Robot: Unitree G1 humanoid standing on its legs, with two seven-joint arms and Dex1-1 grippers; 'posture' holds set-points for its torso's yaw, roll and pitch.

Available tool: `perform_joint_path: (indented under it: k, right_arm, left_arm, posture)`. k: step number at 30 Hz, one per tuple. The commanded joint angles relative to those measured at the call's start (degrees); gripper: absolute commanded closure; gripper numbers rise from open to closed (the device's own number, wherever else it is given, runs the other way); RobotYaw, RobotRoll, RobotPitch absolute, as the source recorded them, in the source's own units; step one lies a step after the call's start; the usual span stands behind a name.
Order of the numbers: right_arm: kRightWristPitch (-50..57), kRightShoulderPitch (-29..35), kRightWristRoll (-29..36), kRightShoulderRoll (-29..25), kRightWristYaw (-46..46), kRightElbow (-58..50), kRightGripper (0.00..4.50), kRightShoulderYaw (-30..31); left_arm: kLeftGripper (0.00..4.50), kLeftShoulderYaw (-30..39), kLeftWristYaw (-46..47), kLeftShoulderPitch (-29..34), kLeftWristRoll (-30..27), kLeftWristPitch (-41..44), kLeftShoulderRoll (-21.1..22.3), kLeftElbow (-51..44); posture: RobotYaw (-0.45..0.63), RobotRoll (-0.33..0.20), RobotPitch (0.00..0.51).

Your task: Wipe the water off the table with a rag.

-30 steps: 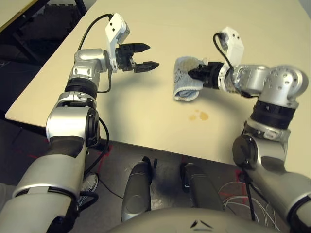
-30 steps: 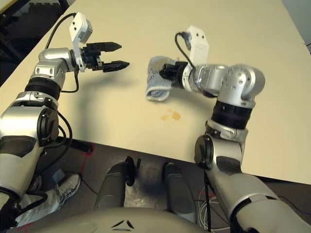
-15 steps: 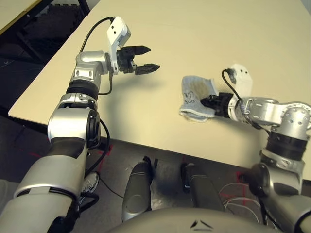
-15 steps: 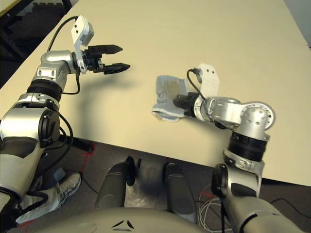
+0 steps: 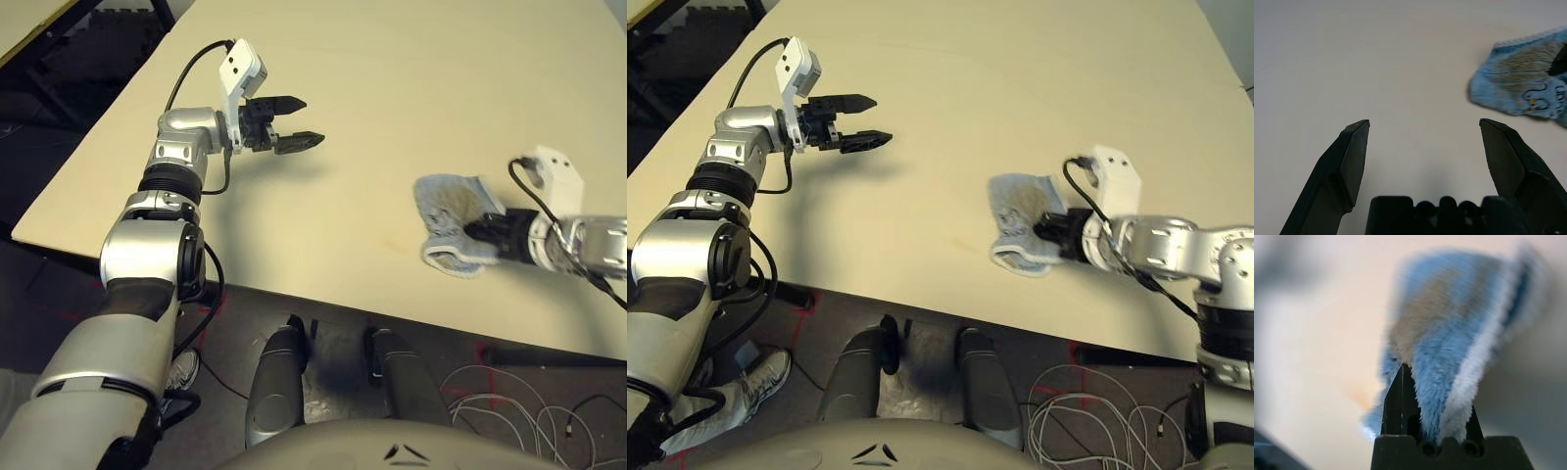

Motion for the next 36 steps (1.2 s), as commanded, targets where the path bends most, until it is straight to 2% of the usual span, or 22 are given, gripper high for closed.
perform_joint_path:
  k: [1, 7, 10, 14, 17, 21, 25, 31, 34, 36]
  right_arm:
    - [-1.69, -1.2, 0.95, 2.36, 2.33, -2.64, 4.38, 4.06]
    - [-3.94, 1.9, 0.95, 6.37, 2.38, -5.84, 4.38, 10.83]
    - [-3.74, 4.17, 0.95, 5.8, 2.32, -5.26, 4.38, 12.74]
    - [-2.13, 8.28, 0.95, -1.08, 2.26, -3.95, 4.38, 12.16]
    - [-0.38, 11.43, 0.95, -9.88, 3.38, -3.22, 4.38, 11.71]
    - [-0.21, 14.99, 0.95, -18.01, 5.23, -2.26, 4.38, 10.94]
    - [-0.2, 15.46, -0.68, -23.53, 5.78, 0.02, 4.38, 11.06]
    - [-0.48, 9.03, -5.93, -22.23, 6.23, 4.05, 4.38, 11.28]
    - [-1.16, 4.6, -0.2, -18.52, 6.59, 3.32, 4.38, 12.64]
    - [-0.35, 0.82, 0.93, -13.5, 10.84, 0.89, 4.38, 13.3]
  left_arm:
    - [0.0, 0.13, -0.06, -0.81, -0.19, -0.29, 0.54, 0.41]
    - [0.0, 0.15, 0.05, -0.93, -0.19, -0.38, 0.72, 0.47]
    - [0.0, 0.16, 0.03, -0.72, -0.27, -0.35, 0.73, 0.27]
    - [0.0, 0.24, -0.26, -0.35, -0.43, -0.25, 1.07, -0.07]
    - [0.0, 0.3, -0.17, -0.13, -0.42, -0.31, 1.43, -0.03]
    - [0.0, 0.3, -0.1, -0.04, -0.46, -0.27, 1.36, -0.04]
    - [0.0, 0.27, 0.24, -0.35, -0.37, -0.21, 1.04, 0.29]
    - [0.0, 0.21, 0.48, -0.77, -0.3, -0.27, 0.66, 0.57]
    - [0.0, 0.23, 0.56, -0.89, -0.28, -0.31, 0.64, 0.67]
    - [0.0, 0.24, 0.59, -1.01, -0.28, -0.29, 0.65, 0.73]
  posture:
    - [-0.07, 0.0, 0.22]
    - [-0.06, 0.0, 0.221]
    - [-0.05, 0.0, 0.223]
    - [-0.04, 0.0, 0.224]
    - [-0.04, 0.0, 0.226]
    - [-0.05, 0.0, 0.227]
    - [-0.06, 0.0, 0.227]
    - [-0.06, 0.0, 0.23]
    - [-0.06, 0.0, 0.23]
    - [-0.06, 0.0, 0.23]
